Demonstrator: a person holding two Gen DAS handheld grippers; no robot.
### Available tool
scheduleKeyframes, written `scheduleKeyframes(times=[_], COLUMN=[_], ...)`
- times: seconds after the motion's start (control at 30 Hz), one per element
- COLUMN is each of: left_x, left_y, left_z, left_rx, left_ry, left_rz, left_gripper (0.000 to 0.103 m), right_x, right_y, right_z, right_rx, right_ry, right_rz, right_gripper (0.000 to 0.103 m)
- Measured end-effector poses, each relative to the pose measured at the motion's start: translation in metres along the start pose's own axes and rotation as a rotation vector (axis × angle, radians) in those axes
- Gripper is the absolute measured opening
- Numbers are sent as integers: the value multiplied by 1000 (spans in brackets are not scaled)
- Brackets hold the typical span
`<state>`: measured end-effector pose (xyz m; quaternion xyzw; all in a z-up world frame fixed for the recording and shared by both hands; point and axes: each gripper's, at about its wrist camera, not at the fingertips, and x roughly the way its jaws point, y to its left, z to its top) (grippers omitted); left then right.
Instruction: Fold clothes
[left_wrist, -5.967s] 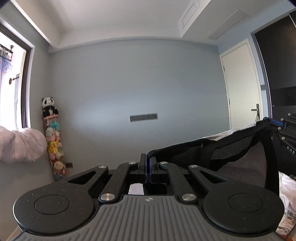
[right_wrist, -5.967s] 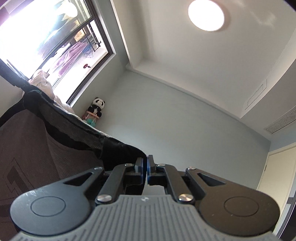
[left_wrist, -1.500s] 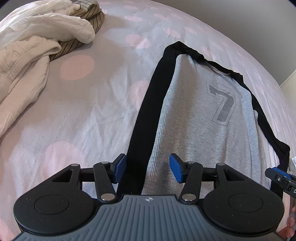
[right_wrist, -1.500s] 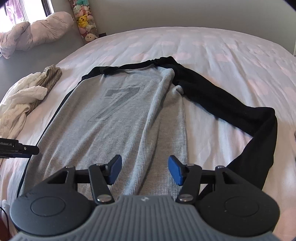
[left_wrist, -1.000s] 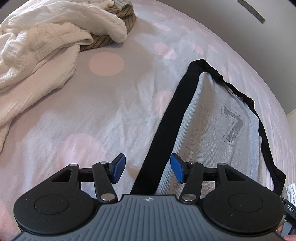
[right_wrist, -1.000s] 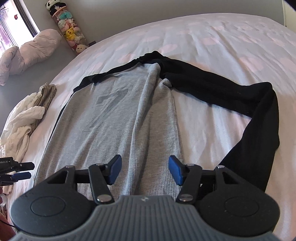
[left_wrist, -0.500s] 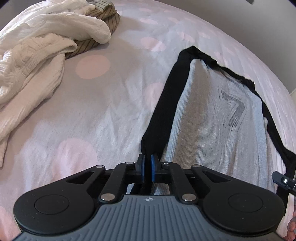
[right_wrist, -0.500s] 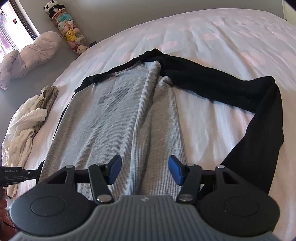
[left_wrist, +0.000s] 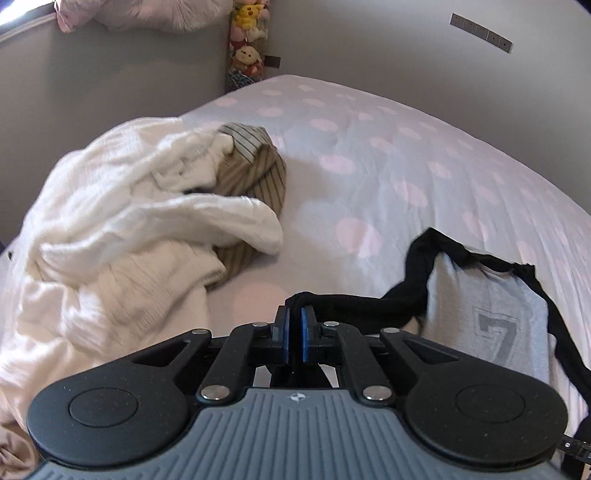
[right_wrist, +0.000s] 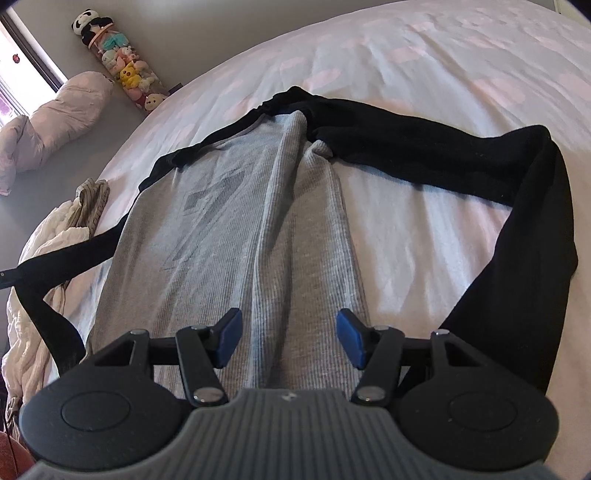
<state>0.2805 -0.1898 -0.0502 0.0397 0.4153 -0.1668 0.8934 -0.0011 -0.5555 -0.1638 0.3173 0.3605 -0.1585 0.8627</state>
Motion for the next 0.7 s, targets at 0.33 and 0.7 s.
scheduleKeyframes(times=[0.33,0.7], left_x=[64,57], left_y=[43,14], left_z=[36,10], left_rx=[76,116], left_ry=[29,-42], left_rz=[233,181], left_gripper=[4,43], right_x=[8,-15], right_y=[-6,-10], right_z=[3,8], right_rx=[30,47], right_ry=[-5,-74], right_rz=[28,7], right_gripper=[63,65])
